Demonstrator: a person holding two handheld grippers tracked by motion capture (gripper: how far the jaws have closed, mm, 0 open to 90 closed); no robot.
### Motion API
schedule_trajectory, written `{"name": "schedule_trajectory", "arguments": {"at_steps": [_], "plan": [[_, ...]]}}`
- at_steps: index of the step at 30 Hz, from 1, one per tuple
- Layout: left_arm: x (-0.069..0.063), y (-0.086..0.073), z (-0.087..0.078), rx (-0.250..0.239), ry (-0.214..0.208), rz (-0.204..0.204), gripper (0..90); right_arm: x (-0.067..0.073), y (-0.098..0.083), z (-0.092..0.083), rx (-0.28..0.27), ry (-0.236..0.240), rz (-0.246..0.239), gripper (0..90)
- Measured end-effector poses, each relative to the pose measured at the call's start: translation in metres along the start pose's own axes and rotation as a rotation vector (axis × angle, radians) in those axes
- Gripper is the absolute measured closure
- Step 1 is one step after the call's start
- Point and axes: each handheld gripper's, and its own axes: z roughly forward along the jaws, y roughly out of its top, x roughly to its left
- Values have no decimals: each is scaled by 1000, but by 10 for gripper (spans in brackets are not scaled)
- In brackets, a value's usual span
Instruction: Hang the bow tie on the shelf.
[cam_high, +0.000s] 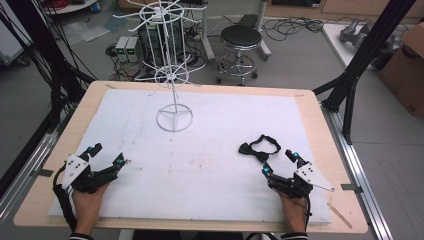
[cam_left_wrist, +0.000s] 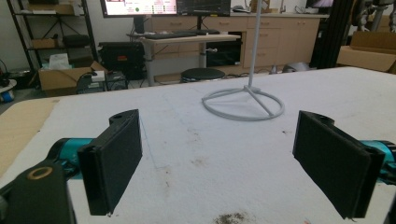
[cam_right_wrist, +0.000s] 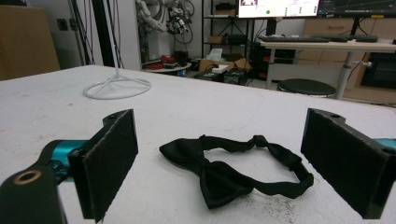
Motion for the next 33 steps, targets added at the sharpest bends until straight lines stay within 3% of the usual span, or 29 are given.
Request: {"name": "schedule_trajectory", "arguments": {"at_steps": [9, 16, 21, 33], "plan": [[1, 0, 0, 3, 1, -10, 161, 0, 1, 1, 9, -2, -6, 99], [1, 0, 0, 1, 2, -7, 162, -3, 2, 3, 32, 1, 23, 99], [2, 0, 0, 3, 1, -17, 162, -3, 7, 2, 57, 3, 0, 99], [2, 0, 0, 0, 0, -18, 162, -4, 27, 10, 167, 85, -28, 99]]}}
